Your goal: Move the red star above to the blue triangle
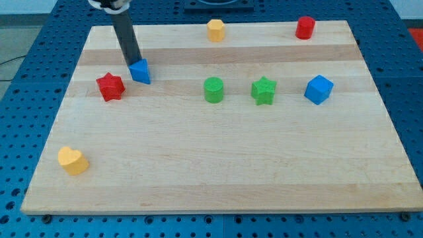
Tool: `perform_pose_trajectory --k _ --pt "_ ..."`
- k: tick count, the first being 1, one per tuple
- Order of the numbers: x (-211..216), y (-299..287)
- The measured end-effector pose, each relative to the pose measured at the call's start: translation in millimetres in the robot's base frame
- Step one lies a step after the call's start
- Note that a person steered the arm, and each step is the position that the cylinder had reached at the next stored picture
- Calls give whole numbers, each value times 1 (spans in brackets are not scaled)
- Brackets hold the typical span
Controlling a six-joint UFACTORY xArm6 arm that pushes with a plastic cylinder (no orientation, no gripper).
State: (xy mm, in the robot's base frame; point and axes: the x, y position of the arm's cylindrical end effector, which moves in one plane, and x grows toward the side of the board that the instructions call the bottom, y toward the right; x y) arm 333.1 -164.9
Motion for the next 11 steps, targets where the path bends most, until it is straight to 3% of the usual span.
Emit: perform_pose_trajectory --k 2,5,7,8,9,11 --pt "49 22" --pt "86 -26" --pt "41 -63" --pt "70 -60" --pt "59 -106" --pt "3 -90"
